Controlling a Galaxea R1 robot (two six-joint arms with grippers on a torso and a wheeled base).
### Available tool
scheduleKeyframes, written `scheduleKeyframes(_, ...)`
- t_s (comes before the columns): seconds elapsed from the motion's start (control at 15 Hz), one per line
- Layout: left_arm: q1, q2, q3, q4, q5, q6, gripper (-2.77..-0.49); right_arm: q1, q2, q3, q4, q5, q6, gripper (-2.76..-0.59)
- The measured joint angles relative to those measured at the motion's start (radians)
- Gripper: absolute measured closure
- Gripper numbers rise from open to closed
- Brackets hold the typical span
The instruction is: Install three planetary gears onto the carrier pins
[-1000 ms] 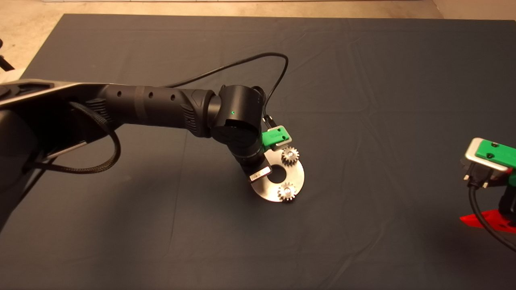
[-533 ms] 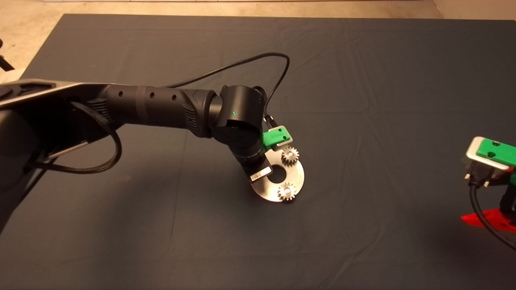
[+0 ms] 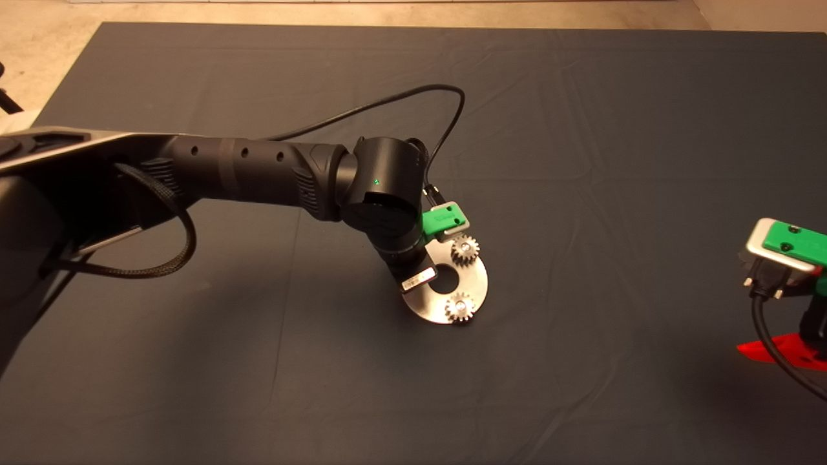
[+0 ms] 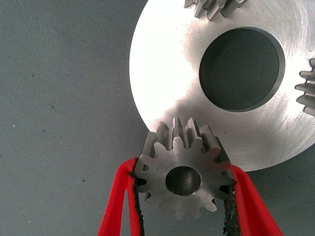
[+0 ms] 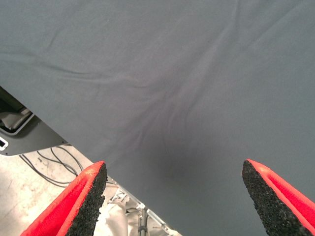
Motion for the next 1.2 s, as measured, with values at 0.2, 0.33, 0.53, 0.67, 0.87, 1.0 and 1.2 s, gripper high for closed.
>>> scheduleKeyframes(0.2,0.000,0.000,0.000,-0.007,0.000,0.000,-0.65,0.000,0.006,-0.002,0.000,0.000,0.000,-2.03)
scheduleKeyframes(0.33,0.000,0.002,0.000,-0.012,0.001,0.000,-0.65,0.000,0.010,-0.004,0.000,0.000,0.000,-2.03)
scheduleKeyframes(0.53,0.004,0.003,-0.005,-0.026,-0.004,0.000,-0.65,0.000,0.016,-0.008,0.000,0.000,0.000,-2.03)
scheduleKeyframes(0.67,0.004,0.003,-0.007,-0.032,-0.005,-0.001,-0.65,0.000,0.017,-0.011,0.000,0.000,-0.001,-2.03)
scheduleKeyframes(0.87,0.004,0.003,-0.007,-0.042,-0.006,-0.001,-0.64,0.000,0.019,-0.015,0.000,0.000,-0.001,-2.03)
scheduleKeyframes(1.0,0.004,0.003,-0.007,-0.044,-0.006,-0.001,-0.64,0.000,0.020,-0.018,0.000,0.000,-0.004,-2.03)
scheduleKeyframes(1.2,0.004,0.003,-0.009,-0.047,-0.007,-0.001,-0.64,0.000,0.020,-0.018,0.000,0.000,-0.005,-2.03)
